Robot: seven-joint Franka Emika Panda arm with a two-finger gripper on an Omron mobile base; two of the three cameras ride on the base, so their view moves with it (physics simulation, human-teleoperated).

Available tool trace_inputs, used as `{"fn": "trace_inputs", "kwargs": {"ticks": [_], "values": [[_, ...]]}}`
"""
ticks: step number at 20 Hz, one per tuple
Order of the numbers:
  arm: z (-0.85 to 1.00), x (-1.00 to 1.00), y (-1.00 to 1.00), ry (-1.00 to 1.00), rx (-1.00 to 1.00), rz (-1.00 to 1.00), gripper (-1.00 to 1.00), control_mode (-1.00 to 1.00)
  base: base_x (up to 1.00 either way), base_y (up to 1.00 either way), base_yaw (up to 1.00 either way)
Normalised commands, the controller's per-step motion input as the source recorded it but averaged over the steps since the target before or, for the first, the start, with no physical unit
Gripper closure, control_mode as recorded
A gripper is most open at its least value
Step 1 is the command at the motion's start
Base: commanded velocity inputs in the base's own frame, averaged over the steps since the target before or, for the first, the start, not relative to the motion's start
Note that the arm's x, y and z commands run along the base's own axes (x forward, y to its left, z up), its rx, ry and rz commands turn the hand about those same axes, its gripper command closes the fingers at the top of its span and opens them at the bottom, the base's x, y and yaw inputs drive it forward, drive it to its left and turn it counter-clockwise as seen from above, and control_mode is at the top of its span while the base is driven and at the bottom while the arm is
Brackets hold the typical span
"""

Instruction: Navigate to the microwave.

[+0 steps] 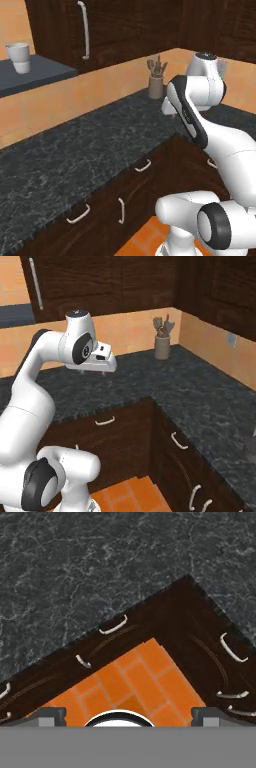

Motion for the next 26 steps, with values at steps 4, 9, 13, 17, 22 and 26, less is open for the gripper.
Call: {"fn": "trace_inputs", "kwargs": {"ticks": [4, 9, 13, 17, 22, 26], "values": [[0.0, 0.0, 0.0, 0.0, 0.0, 0.0, -1.0, 1.0, -0.39, 0.49, 0.62], [0.0, 0.0, 0.0, 0.0, 0.0, 0.0, -1.0, 1.0, -0.33, 0.55, 0.62], [0.0, 0.0, 0.0, 0.0, 0.0, 0.0, -1.0, 1.0, -0.27, 0.61, 0.63], [0.0, 0.0, 0.0, 0.0, 0.0, 0.0, -1.0, 1.0, -0.24, 0.61, 0.64], [0.0, 0.0, 0.0, 0.0, 0.0, 0.0, -1.0, 1.0, -0.2, 0.57, 0.66], [0.0, 0.0, 0.0, 0.0, 0.0, 0.0, -1.0, 1.0, -0.16, 0.53, 0.7]]}}
